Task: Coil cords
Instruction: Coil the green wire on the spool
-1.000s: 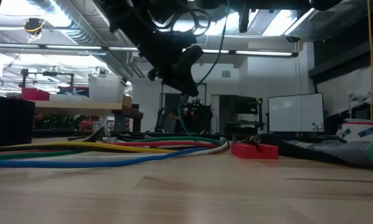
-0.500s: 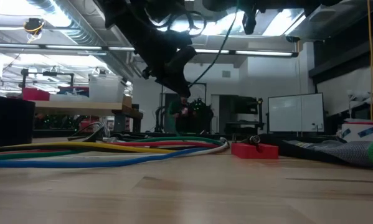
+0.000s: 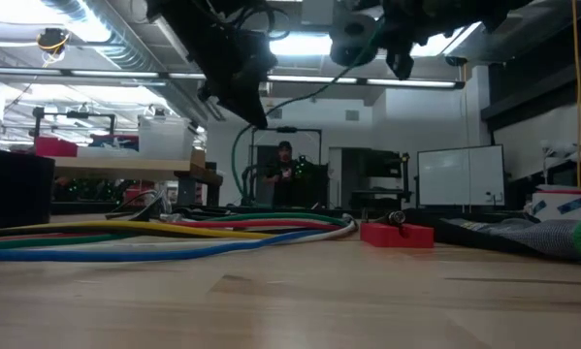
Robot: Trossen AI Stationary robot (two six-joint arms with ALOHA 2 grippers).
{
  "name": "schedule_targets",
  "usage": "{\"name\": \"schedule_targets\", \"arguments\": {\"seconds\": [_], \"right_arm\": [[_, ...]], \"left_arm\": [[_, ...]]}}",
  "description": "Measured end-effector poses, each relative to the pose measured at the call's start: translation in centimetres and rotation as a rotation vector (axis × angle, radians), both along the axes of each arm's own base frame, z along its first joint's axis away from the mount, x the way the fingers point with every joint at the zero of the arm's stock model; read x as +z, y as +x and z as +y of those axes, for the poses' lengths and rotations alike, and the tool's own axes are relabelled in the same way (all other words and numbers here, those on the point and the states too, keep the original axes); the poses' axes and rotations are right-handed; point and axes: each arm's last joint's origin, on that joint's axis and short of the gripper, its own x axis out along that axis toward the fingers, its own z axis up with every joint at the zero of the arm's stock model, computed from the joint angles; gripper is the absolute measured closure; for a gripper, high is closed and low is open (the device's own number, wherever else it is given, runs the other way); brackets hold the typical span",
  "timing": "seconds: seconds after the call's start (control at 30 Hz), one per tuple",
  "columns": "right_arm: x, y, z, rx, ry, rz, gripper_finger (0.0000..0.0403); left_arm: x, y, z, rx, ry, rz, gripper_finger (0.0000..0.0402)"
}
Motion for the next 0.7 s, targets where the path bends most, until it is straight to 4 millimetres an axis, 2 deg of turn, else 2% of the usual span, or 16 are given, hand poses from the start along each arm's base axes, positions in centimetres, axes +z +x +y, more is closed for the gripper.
{"name": "schedule_targets", "arguments": {"seconds": [0.17, 0.27, 0.37, 0.5, 0.7], "right_arm": [[-0.7, -0.3, -0.1, -0.058, -0.028, 0.083, 0.04], [-0.7, -0.2, -0.2, -0.068, -0.034, 0.079, 0.04], [-0.3, -0.1, -0.2, -0.073, -0.049, 0.032, 0.04], [0.3, 0.1, -0.5, -0.131, -0.085, -0.025, 0.04], [0.4, 0.1, -0.8, -0.244, -0.122, -0.015, 0.04]], "left_arm": [[1.1, -0.9, 0.8, 0.03, 0.003, -0.025, 0.04], [1.2, -1.0, 1.2, 0.054, -0.01, -0.04, 0.0401], [1.1, -0.7, 1.3, 0.004, -0.08, -0.07, 0.0401], [0.7, -0.3, 0.6, -0.058, -0.125, -0.068, 0.0401], [1.0, 0.1, -0.1, -0.079, -0.091, -0.096, 0.0401]]}}
